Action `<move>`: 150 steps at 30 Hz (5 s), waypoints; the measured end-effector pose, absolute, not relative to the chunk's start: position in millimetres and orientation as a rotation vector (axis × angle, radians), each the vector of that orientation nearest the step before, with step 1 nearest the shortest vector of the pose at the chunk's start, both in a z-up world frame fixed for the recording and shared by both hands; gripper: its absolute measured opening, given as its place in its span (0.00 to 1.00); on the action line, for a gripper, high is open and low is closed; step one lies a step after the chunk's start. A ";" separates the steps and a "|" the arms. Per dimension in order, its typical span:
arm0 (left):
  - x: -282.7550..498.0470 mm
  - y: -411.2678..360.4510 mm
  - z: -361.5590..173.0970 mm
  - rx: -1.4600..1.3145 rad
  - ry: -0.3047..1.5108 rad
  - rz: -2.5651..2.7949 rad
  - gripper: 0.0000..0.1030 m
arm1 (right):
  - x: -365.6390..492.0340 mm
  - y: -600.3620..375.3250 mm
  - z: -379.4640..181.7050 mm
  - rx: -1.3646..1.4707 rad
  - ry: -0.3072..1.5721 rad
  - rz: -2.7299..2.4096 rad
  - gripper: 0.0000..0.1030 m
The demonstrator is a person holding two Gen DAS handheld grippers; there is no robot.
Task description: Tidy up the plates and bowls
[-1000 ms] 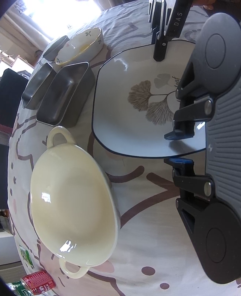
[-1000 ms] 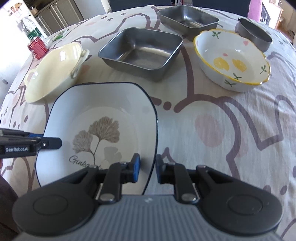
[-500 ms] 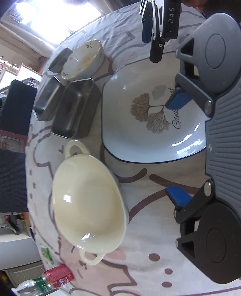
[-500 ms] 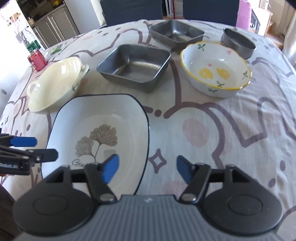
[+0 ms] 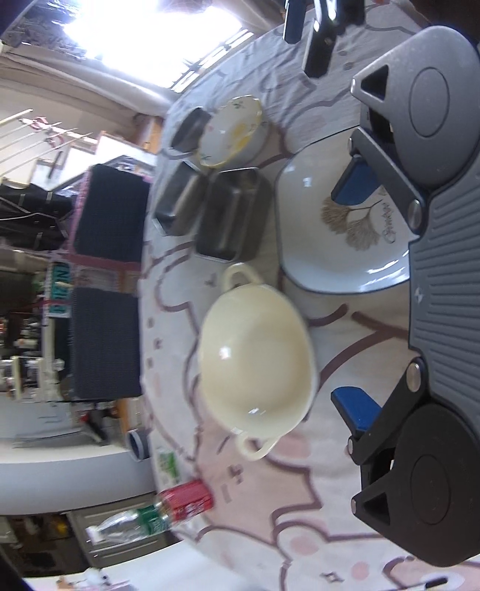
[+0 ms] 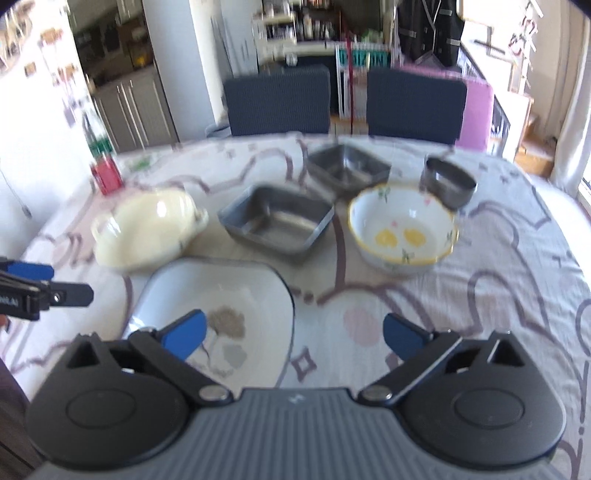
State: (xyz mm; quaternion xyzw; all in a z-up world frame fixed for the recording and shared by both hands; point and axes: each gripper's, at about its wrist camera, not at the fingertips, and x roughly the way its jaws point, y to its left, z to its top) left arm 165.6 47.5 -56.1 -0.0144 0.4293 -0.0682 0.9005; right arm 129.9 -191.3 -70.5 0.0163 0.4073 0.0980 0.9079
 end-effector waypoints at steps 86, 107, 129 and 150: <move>333.4 196.3 -149.6 -0.328 1.057 0.053 0.29 | 338.0 -57.3 -164.4 0.238 1.129 0.423 0.29; 324.1 200.1 -148.7 -0.334 1.017 0.020 0.27 | 331.4 -48.1 -158.5 0.098 1.048 0.454 0.31; 278.7 166.4 -85.2 -0.377 0.880 -0.069 0.23 | 287.3 -84.6 -104.0 0.121 0.896 0.439 0.31; 211.8 78.5 -95.2 -0.394 0.927 -0.244 0.21 | 187.9 -180.6 -83.0 0.139 0.865 0.297 0.29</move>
